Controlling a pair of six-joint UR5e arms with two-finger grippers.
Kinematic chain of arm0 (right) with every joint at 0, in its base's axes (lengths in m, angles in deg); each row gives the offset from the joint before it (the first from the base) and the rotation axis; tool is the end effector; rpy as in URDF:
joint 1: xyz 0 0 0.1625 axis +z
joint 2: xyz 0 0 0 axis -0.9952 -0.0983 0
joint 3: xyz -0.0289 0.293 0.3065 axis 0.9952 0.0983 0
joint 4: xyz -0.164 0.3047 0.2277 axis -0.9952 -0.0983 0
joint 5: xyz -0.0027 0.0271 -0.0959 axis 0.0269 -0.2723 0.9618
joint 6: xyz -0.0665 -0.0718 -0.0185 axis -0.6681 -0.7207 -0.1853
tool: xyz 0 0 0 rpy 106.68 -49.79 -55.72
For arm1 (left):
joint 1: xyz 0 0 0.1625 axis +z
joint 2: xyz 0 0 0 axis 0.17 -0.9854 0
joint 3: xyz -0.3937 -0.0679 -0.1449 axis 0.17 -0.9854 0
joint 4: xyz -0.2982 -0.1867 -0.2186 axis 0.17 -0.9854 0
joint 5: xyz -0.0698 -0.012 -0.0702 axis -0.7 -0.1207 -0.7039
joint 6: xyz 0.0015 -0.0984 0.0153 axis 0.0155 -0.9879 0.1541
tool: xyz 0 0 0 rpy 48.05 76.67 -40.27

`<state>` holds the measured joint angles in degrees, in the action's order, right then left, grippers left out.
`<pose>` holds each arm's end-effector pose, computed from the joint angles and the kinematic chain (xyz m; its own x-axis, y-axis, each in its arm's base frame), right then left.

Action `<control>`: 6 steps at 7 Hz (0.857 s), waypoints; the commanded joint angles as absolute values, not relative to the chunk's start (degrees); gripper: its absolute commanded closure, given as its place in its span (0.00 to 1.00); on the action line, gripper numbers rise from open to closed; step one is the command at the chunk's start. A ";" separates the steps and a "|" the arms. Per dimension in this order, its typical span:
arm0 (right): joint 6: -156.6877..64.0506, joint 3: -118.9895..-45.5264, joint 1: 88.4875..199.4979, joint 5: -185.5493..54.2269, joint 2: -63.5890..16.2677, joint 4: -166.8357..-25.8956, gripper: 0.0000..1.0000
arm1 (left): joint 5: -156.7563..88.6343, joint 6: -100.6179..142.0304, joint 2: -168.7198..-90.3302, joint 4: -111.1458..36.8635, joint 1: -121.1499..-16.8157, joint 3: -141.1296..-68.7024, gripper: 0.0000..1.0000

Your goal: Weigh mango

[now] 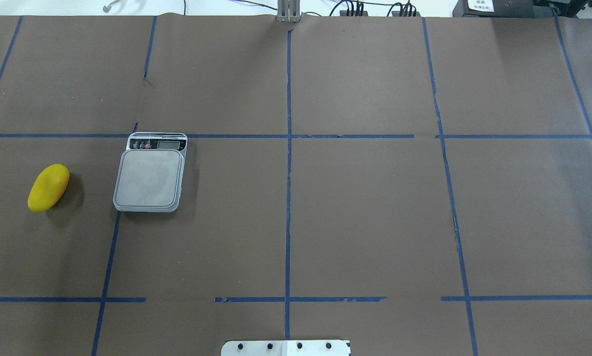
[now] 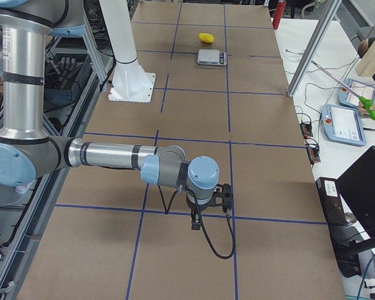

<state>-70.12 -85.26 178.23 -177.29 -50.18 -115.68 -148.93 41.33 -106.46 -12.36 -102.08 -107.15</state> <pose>0.0926 -0.4312 0.6694 0.7072 0.0002 0.7070 0.0230 0.9995 -0.0233 -0.0797 -0.4648 0.6551 0.6901 0.0907 -0.7180 -0.0313 0.9949 0.0956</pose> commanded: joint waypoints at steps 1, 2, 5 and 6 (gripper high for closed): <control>-70.11 -85.33 178.23 -177.29 -50.18 -115.68 0.00 | -149.46 41.15 -106.85 -12.53 -102.07 -107.63 0.00; -70.11 -85.33 178.23 -177.29 -50.18 -115.68 0.00 | -149.37 41.24 -107.90 -12.97 -101.99 -109.64 0.00; -70.11 -85.24 178.23 -177.29 -50.18 -115.77 0.00 | -148.14 35.23 -107.56 -13.23 -97.70 -122.55 0.00; -70.11 -85.33 178.23 -177.29 -50.18 -115.68 0.00 | -146.75 29.43 -108.08 -13.50 -94.63 -124.84 0.00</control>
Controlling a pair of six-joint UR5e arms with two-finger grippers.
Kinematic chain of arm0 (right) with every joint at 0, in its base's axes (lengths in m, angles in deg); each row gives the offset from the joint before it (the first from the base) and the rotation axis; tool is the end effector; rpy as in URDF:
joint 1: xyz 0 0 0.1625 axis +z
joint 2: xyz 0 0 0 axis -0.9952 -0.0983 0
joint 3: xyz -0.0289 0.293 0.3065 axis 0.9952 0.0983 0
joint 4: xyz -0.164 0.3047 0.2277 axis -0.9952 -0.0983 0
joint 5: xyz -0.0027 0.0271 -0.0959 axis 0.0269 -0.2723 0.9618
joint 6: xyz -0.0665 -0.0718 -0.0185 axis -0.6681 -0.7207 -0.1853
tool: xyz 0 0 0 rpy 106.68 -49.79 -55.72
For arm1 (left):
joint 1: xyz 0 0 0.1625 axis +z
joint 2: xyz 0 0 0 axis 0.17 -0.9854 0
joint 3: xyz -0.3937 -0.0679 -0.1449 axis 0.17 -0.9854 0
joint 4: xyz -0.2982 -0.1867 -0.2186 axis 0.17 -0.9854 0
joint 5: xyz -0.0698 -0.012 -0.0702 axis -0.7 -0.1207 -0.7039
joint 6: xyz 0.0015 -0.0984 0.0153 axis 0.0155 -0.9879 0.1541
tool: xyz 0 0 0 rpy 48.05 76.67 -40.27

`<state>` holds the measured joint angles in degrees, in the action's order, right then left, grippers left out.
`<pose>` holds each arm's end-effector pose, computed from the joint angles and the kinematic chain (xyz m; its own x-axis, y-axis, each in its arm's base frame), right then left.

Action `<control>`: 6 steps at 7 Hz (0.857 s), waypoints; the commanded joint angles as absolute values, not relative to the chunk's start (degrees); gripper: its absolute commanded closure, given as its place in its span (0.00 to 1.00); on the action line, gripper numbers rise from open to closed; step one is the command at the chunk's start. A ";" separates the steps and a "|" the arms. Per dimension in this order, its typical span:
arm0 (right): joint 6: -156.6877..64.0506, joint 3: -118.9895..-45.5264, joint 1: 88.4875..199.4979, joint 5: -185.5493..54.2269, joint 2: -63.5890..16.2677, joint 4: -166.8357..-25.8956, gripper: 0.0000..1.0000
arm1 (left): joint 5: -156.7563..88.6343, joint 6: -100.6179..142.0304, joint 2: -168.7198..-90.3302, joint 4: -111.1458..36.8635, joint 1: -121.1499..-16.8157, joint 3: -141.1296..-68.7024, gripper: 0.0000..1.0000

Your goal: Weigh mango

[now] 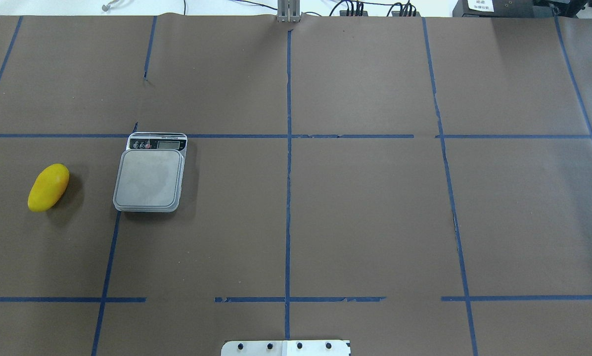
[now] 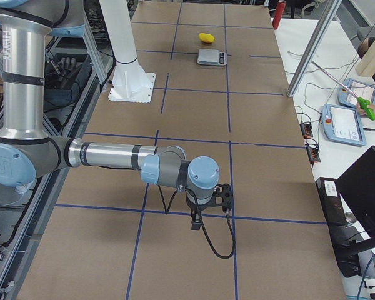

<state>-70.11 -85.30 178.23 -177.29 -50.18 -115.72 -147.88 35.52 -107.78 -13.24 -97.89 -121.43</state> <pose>0.0926 -0.4312 0.6691 0.7072 0.0004 0.7070 0.0229 0.9995 -0.0234 -0.0465 -0.4804 0.5198 0.6952 0.2410 -0.6772 -0.0328 0.9518 0.3051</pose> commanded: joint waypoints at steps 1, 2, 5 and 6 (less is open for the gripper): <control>-70.11 -85.24 178.23 -177.29 -50.18 -115.68 0.00 | -142.04 28.76 -108.61 -14.80 -90.16 -125.13 0.00; -70.11 -85.24 178.23 -177.29 -50.18 -115.68 0.00 | -141.56 24.06 -108.26 -17.08 -85.25 -124.00 0.00; -70.11 -85.24 178.23 -177.29 -50.18 -115.68 0.00 | -134.79 0.67 -106.42 -36.92 -70.03 -117.25 0.00; -70.20 -85.24 178.23 -177.29 -50.18 -115.68 0.00 | -134.78 -2.15 -106.50 -41.66 -67.03 -113.74 0.00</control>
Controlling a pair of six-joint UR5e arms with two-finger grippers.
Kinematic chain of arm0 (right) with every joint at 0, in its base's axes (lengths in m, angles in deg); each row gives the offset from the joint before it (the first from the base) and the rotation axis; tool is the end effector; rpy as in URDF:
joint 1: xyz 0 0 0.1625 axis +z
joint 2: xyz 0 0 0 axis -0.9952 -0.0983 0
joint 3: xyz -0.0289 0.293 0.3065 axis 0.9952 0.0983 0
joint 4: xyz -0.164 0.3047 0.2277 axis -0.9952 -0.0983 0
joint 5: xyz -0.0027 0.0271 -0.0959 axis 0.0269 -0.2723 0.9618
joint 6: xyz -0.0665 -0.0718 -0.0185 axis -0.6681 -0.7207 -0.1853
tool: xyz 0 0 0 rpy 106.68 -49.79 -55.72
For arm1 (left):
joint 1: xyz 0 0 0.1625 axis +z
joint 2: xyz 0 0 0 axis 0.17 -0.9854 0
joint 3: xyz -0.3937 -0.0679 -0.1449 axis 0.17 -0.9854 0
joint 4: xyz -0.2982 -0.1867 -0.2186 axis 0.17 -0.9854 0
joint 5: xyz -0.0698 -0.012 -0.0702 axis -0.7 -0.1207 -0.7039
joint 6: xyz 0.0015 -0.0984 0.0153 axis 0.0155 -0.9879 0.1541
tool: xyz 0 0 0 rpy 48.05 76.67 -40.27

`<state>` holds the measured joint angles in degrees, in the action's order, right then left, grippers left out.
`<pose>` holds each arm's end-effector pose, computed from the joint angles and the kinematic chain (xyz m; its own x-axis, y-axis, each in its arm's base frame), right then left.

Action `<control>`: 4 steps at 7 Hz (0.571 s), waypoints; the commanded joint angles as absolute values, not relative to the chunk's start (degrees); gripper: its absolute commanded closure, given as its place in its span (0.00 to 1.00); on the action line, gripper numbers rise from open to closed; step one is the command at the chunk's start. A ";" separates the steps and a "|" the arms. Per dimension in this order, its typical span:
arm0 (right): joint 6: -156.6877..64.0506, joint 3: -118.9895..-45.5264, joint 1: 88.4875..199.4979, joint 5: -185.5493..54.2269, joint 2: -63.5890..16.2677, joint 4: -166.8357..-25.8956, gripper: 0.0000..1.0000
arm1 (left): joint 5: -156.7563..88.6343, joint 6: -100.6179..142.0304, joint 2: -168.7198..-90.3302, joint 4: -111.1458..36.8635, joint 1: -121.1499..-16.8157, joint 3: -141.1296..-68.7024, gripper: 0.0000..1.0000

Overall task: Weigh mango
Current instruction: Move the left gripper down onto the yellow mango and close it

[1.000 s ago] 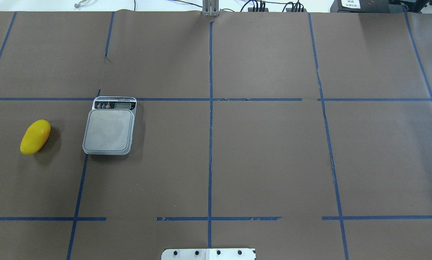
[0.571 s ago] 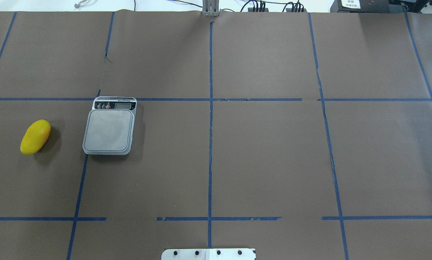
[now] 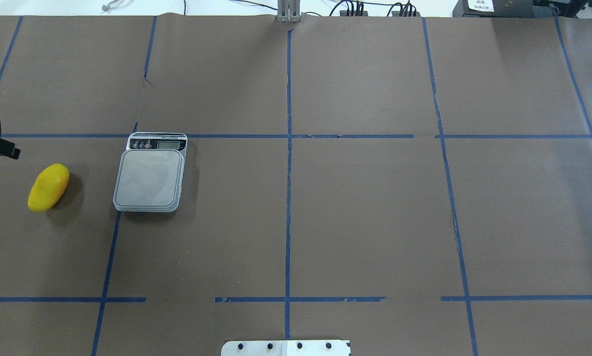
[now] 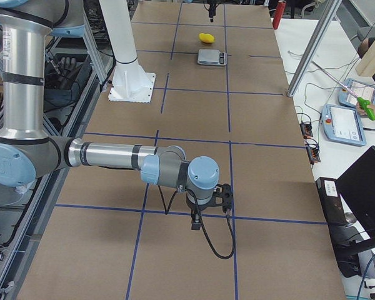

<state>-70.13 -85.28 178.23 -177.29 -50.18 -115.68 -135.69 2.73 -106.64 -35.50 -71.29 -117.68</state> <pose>0.0926 -0.4312 0.6692 0.7072 -0.0002 0.7070 0.0231 0.9995 -0.0228 0.1650 -0.4689 0.5266 0.7039 0.1800 -0.6871 -0.0123 0.9703 0.2417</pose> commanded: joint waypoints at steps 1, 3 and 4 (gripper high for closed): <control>-70.12 -85.33 178.23 -177.29 -50.18 -115.68 0.00 | -133.65 -6.53 -106.68 -46.76 -63.78 -111.27 0.00; -70.12 -85.33 178.23 -177.29 -50.18 -115.68 0.00 | -133.03 -9.38 -107.38 -48.74 -59.99 -108.97 0.00; -70.11 -85.24 178.23 -177.29 -50.18 -115.68 0.00 | -130.68 -9.47 -107.90 -48.83 -59.28 -108.17 0.00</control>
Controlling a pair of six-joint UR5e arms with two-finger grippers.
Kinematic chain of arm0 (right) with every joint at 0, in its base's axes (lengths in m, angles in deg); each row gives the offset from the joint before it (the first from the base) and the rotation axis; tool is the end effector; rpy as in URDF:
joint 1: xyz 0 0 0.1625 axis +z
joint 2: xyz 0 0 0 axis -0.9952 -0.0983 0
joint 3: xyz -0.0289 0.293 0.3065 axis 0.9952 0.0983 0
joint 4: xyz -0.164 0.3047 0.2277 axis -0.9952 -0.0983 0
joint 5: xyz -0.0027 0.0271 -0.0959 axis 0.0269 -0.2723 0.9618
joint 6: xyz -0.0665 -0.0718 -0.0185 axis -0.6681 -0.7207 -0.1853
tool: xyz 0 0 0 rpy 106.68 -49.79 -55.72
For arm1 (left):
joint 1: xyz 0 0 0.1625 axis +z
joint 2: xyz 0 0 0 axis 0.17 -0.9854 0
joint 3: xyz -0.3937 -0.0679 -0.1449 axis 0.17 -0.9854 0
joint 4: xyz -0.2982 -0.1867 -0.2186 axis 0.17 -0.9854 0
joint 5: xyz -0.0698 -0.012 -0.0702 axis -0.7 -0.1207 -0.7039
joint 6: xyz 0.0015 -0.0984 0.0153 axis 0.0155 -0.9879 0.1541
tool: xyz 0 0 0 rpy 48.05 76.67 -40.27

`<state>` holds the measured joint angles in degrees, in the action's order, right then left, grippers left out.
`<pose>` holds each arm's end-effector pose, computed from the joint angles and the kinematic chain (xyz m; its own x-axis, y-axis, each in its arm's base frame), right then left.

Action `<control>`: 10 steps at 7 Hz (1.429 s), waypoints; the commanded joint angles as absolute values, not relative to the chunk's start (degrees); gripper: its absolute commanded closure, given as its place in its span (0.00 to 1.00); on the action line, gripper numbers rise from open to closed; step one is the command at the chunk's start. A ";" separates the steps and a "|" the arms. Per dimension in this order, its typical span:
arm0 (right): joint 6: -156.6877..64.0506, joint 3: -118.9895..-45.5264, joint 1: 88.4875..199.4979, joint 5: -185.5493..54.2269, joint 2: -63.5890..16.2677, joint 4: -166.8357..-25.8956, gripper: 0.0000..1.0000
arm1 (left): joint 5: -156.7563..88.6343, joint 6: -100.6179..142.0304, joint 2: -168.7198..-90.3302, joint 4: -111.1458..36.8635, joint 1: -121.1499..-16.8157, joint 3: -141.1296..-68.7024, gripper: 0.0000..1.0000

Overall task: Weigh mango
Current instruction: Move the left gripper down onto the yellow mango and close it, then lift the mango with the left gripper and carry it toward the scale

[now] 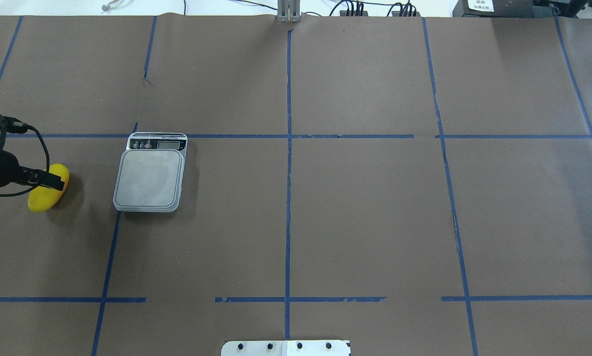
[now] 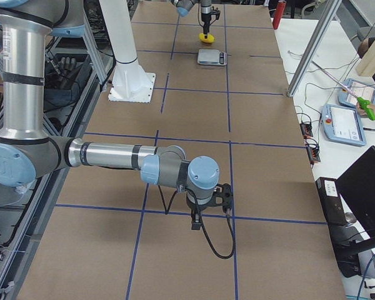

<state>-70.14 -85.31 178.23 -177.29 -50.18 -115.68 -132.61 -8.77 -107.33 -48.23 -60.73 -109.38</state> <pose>0.0926 -0.4312 0.6689 0.7072 -0.0008 0.7070 0.0232 0.9995 -0.0221 0.2530 -0.4440 0.5691 0.6712 0.1575 -0.7244 -0.0188 0.9805 0.1957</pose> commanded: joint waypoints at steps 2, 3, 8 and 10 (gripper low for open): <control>-70.11 -85.33 178.23 -177.29 -50.18 -115.68 0.00 | -130.13 -9.30 -108.70 -48.92 -59.18 -107.20 0.21; -70.11 -85.24 178.23 -177.29 -50.18 -115.68 0.00 | -130.21 -8.78 -108.70 -48.92 -59.18 -107.29 0.93; -70.11 -85.33 178.23 -177.29 -50.18 -115.68 0.00 | -137.51 8.90 -110.42 -16.54 -74.60 -129.30 1.00; -70.11 -85.33 178.23 -177.29 -50.18 -115.68 0.00 | -137.07 13.89 -122.54 1.03 -83.06 -131.27 1.00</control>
